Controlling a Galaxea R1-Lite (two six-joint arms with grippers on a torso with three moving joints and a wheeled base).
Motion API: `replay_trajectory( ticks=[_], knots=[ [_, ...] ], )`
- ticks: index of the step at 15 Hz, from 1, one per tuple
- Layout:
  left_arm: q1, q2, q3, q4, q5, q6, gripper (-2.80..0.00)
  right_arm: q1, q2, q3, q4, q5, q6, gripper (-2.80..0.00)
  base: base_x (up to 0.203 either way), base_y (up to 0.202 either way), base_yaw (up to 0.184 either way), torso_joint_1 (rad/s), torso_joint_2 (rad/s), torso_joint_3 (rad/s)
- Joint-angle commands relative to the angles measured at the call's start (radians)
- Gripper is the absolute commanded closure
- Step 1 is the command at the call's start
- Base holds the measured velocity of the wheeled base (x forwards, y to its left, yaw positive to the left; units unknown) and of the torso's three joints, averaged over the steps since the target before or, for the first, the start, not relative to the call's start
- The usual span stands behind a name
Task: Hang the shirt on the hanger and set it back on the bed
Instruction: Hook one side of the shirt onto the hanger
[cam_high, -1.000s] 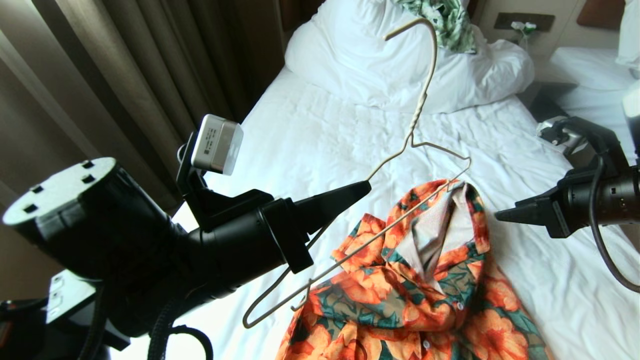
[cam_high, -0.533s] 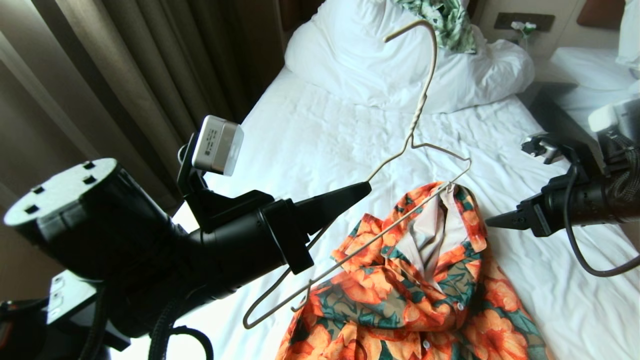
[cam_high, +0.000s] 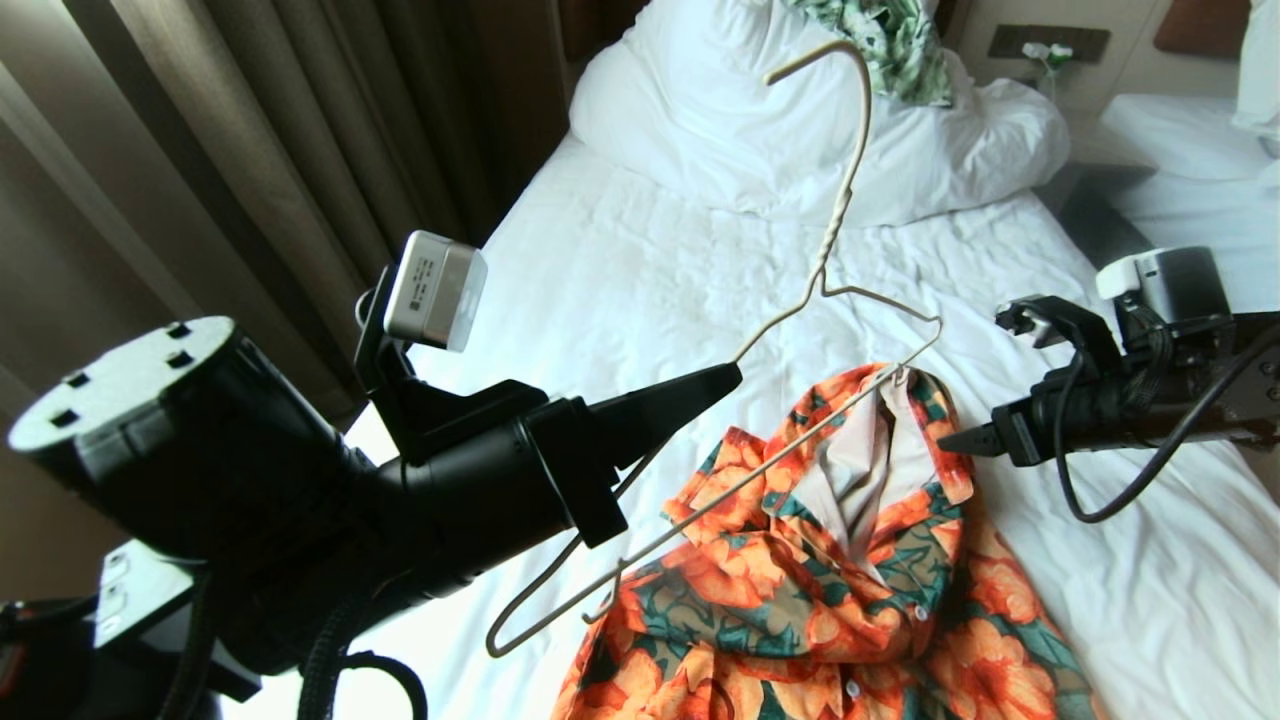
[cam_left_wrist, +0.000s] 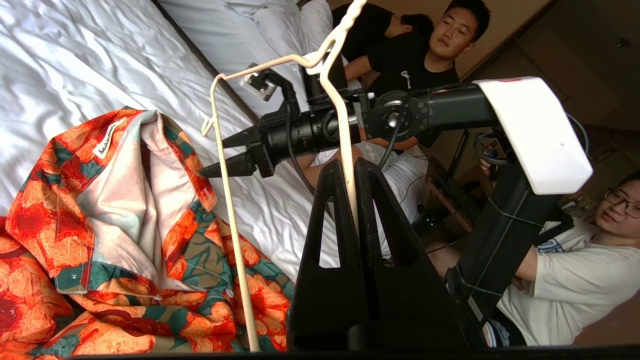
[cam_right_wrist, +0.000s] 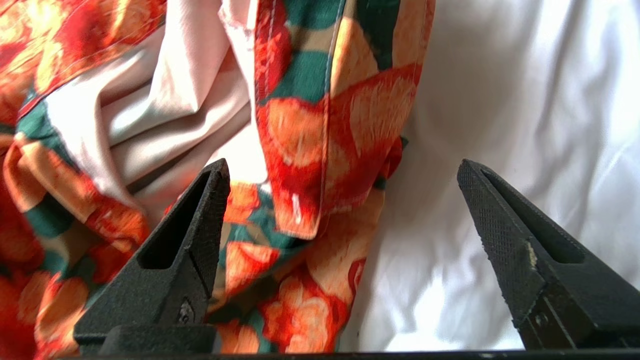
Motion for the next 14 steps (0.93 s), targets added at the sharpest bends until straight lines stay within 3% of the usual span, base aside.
replay_trajectory(
  ticks=[1,3,4,14],
  knots=[
    [0.000,0.001,0.000,-0.006,-0.002,-0.003,0.00,0.000,0.056,0.000,-0.023,0.001,-0.001,-2.80,0.000,0.000,0.000,0.000,0.00,0.000],
    [0.000,-0.001,0.000,-0.007,-0.002,-0.003,0.00,0.003,0.095,0.000,-0.076,0.001,0.000,-2.80,0.000,0.000,0.000,0.000,0.00,0.000],
    [0.000,-0.001,0.000,-0.006,-0.002,-0.003,0.00,0.004,0.109,0.000,-0.097,0.001,0.002,0.00,0.000,0.000,0.000,0.000,0.00,0.000],
    [0.000,-0.002,0.000,-0.008,-0.004,-0.003,0.00,0.007,0.112,-0.014,-0.104,0.005,0.060,0.00,0.000,0.000,0.000,0.000,0.00,0.000]
  ],
)
